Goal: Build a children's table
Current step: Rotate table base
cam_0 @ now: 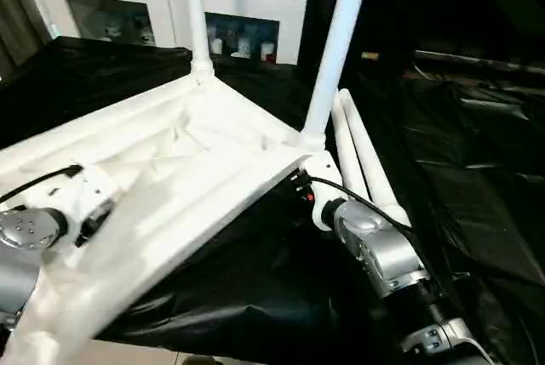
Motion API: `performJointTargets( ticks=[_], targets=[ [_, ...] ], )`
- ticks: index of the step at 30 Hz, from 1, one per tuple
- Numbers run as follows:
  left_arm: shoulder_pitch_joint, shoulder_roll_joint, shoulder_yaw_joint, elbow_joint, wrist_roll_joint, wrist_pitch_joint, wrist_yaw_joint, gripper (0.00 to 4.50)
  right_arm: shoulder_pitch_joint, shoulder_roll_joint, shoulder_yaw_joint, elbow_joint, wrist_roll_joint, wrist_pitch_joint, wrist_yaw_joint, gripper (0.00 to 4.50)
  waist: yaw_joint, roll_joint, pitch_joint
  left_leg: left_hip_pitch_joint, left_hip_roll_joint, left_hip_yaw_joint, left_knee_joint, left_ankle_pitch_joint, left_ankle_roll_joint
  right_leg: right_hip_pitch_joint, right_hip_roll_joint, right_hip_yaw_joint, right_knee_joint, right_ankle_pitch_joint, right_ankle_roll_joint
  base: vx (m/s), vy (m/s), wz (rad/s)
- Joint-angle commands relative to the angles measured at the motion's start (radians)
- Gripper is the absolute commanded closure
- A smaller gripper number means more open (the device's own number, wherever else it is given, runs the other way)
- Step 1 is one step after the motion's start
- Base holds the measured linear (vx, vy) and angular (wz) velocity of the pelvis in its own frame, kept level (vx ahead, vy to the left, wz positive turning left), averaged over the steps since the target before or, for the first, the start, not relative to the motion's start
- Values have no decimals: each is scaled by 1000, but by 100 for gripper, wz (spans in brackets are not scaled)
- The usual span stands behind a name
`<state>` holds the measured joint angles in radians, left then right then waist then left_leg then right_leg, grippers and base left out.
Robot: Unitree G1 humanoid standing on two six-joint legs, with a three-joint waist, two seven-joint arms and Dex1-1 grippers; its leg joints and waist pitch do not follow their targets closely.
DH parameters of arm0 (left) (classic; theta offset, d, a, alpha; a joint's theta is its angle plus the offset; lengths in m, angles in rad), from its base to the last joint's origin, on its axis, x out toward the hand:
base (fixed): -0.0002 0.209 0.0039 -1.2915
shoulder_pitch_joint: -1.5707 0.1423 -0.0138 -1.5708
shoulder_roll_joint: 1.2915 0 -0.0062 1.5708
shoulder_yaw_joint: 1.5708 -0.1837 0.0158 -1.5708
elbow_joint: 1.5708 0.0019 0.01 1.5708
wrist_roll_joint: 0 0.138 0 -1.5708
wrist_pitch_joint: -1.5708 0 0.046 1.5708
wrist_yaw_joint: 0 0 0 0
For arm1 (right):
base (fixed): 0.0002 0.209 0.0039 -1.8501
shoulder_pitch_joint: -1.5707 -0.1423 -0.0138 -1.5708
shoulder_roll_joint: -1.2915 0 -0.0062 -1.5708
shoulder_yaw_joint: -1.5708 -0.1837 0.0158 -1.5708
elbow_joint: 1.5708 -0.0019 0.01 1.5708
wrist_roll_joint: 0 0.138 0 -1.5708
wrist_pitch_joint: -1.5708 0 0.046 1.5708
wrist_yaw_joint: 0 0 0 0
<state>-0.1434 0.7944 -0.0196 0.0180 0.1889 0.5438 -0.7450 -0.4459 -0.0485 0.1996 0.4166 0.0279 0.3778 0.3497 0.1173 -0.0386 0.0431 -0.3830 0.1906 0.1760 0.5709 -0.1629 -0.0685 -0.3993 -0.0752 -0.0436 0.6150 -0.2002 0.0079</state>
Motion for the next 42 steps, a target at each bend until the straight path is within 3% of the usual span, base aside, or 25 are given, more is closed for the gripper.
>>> performJointTargets(
  ticks=[1,6,9,16,21,29,37,42],
  targets=[
    [15,6,-42,-49,-37,4,-69,186,-16,-6,-24,12,-3,-19,-1,31,-1,27,-54,31,32,-13,-76,-270,-63,30,-56,39,-58,-89,-178,0,0,0],
    [26,16,-67,-119,-112,-25,-175,186,-24,-7,-22,36,-3,-34,2,31,-3,25,-55,29,32,-11,-74,-260,-61,31,-54,39,-57,-86,-183,0,0,0],
    [43,21,-94,-158,-179,-113,-280,186,-35,1,-13,52,-4,-46,7,31,-1,25,-55,30,31,-12,-74,-250,-60,30,-54,38,-56,-81,-183,0,0,0],
    [-30,-23,-156,-127,-179,-104,-311,186,-47,8,-2,63,-7,-63,31,31,-8,21,-53,29,30,-10,-74,-271,-63,32,-56,41,-59,-129,-174,0,0,0],
    [-84,-59,-202,-93,-177,-130,-340,186,-56,13,3,74,-8,-77,49,31,-8,25,-54,32,30,-10,-74,-287,-70,29,-56,42,-62,-161,-169,0,0,0],
    [-128,-116,-261,-67,-165,-136,-344,186,-70,37,18,82,-15,-94,77,31,-18,23,-56,28,29,-11,-70,-263,-65,35,-54,40,-57,-125,-183,0,0,0],
    [-153,-145,-291,-25,-140,-153,-323,186,-75,61,47,89,-15,-111,124,31,-22,17,-49,32,32,-13,-75,-333,-62,30,-59,43,-71,-259,-164,0,0,0],
    [-182,-198,-299,4,-131,-175,-292,186,-87,73,41,110,-15,-127,133,31,-24,20,-46,36,33,-17,-77,-388,-72,22,-61,43,-80,-356,-147,0,0,0]
  ],
)
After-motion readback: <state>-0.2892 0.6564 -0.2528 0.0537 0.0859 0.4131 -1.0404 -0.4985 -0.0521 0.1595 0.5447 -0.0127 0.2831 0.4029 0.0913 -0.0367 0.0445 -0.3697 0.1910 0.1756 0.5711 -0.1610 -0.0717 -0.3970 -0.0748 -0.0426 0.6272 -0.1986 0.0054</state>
